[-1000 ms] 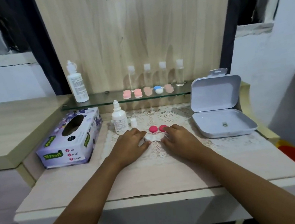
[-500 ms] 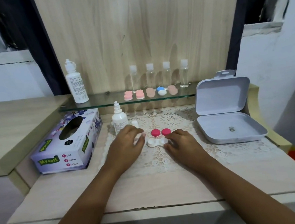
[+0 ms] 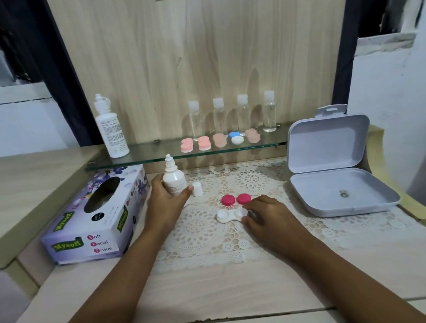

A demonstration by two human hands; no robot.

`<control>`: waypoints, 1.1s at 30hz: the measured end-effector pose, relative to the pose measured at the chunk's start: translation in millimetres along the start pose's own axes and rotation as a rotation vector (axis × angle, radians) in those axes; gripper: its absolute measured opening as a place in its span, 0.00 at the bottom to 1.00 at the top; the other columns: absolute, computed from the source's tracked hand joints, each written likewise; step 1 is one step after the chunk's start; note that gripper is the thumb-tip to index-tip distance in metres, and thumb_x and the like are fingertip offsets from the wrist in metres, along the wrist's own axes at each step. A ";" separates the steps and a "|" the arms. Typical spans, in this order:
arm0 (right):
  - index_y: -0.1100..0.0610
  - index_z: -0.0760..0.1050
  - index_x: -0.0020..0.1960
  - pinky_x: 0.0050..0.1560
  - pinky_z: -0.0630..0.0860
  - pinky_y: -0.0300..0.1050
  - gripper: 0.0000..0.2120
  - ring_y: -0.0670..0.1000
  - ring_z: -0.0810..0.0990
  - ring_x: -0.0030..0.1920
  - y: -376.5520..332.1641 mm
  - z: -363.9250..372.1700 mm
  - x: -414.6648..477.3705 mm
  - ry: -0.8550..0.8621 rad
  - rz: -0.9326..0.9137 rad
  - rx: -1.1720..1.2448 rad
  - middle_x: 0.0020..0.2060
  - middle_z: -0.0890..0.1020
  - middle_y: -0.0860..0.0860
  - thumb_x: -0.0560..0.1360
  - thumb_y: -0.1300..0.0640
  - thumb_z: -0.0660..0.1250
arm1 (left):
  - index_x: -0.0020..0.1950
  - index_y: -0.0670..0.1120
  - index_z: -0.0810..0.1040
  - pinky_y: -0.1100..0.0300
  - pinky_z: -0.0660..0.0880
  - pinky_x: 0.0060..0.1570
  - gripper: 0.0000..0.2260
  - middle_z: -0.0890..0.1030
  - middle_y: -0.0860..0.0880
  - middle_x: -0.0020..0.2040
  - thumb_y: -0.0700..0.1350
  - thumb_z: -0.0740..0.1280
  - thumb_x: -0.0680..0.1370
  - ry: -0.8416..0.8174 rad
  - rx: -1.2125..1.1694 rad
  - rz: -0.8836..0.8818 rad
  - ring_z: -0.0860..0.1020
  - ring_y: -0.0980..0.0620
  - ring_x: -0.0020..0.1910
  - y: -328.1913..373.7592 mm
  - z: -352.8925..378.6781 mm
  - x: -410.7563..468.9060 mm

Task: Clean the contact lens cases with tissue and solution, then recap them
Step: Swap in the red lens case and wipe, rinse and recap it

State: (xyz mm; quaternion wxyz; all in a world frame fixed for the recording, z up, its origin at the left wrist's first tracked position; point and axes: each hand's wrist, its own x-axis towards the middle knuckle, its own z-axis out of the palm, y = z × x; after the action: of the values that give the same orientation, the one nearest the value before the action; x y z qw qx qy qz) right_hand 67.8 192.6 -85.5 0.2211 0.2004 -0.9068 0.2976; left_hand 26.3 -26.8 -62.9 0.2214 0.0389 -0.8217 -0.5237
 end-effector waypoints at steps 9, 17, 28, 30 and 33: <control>0.58 0.76 0.57 0.45 0.67 0.39 0.13 0.51 0.74 0.49 -0.2 0.2 0.8 0.008 0.003 -0.012 0.49 0.78 0.53 0.74 0.56 0.64 | 0.61 0.43 0.73 0.58 0.68 0.47 0.19 0.75 0.51 0.52 0.47 0.72 0.73 0.014 0.076 0.047 0.74 0.52 0.49 0.7 -2.1 2.5; 0.57 0.76 0.57 0.44 0.65 0.39 0.12 0.51 0.73 0.50 -0.3 -0.8 1.7 -0.004 0.010 -0.002 0.48 0.77 0.52 0.75 0.55 0.64 | 0.65 0.49 0.71 0.60 0.66 0.51 0.25 0.73 0.53 0.56 0.48 0.73 0.71 -0.147 0.409 0.351 0.71 0.55 0.53 13.0 -12.5 -5.3; 0.57 0.76 0.59 0.45 0.62 0.36 0.14 0.51 0.73 0.52 -1.0 -3.1 1.3 -0.011 0.002 -0.004 0.52 0.78 0.52 0.75 0.55 0.64 | 0.64 0.45 0.74 0.52 0.76 0.50 0.25 0.78 0.47 0.57 0.49 0.75 0.69 -0.334 0.875 0.764 0.77 0.47 0.53 6.5 -33.1 -3.8; 0.57 0.76 0.59 0.45 0.63 0.37 0.14 0.52 0.73 0.52 -0.8 -3.2 1.3 -0.011 -0.006 -0.011 0.52 0.78 0.52 0.75 0.55 0.64 | 0.62 0.44 0.75 0.52 0.77 0.47 0.25 0.80 0.46 0.54 0.48 0.76 0.68 -0.336 0.935 0.831 0.78 0.46 0.49 4.5 -32.3 -6.2; 0.57 0.75 0.60 0.45 0.63 0.37 0.15 0.51 0.74 0.52 -1.0 -3.4 1.4 -0.014 -0.010 -0.016 0.51 0.78 0.52 0.75 0.55 0.64 | 0.58 0.42 0.78 0.53 0.78 0.42 0.25 0.82 0.44 0.48 0.44 0.80 0.63 -0.297 0.986 0.916 0.80 0.45 0.44 7.2 -30.8 -7.9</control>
State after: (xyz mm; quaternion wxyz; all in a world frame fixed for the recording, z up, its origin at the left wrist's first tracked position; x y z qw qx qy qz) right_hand 68.1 193.7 -81.9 0.2180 0.2053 -0.9097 0.2878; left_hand 47.0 -47.2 -48.3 0.2619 -0.2882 -0.9193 0.0579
